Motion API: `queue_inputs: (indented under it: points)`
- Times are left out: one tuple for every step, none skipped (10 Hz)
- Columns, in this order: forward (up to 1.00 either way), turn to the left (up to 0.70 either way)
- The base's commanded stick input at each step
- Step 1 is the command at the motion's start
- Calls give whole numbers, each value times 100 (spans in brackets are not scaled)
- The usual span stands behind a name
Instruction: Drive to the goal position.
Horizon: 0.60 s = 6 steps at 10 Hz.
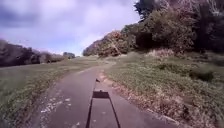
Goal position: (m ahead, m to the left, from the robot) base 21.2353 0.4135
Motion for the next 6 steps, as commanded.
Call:
queue_inputs:
  points:
    - [0, 70]
    - [0, 70]
    - [0, 50]
    - [0, 21]
    - [0, 0]
    - [0, 0]
